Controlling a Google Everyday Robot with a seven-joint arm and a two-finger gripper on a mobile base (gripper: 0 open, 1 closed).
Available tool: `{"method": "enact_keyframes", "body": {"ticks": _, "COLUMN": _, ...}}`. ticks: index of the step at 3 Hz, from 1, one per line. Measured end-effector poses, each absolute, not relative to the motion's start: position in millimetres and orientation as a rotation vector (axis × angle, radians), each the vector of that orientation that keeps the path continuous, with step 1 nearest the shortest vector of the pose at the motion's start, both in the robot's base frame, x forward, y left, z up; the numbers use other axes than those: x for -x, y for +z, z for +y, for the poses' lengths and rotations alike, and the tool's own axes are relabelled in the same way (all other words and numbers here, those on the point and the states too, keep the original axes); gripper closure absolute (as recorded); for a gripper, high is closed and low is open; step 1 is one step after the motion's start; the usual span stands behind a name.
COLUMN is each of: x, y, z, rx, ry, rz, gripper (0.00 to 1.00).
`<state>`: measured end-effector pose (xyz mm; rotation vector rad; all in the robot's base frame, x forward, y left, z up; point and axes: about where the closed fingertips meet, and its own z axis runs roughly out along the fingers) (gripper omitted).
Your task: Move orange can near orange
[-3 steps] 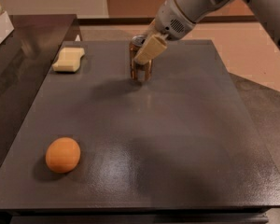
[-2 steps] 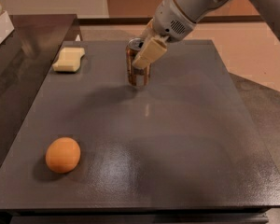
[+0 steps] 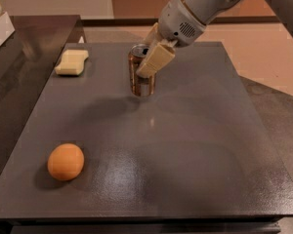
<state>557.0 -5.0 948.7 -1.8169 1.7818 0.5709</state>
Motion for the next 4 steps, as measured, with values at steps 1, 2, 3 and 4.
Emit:
{"method": "enact_keyframes", "body": {"ticks": 1, "x": -555.6, "y": 944.8, "z": -1.4, "rx": 1.835, "ry": 0.591, "rz": 1.783, "gripper": 1.00}}
{"method": "enact_keyframes", "body": {"ticks": 2, "x": -541.0, "y": 941.6, "z": 7.3, "rx": 1.890, "ry": 0.623, "rz": 1.747, "gripper": 1.00}}
{"method": "enact_keyframes", "body": {"ticks": 3, "x": -528.5, "y": 939.2, "z": 14.5, "rx": 1.936, "ry": 0.645, "rz": 1.717, "gripper": 1.00}}
{"method": "enact_keyframes", "body": {"ticks": 4, "x": -508.1, "y": 932.2, "z": 29.2, "rx": 1.998, "ry": 0.690, "rz": 1.665, "gripper": 1.00}}
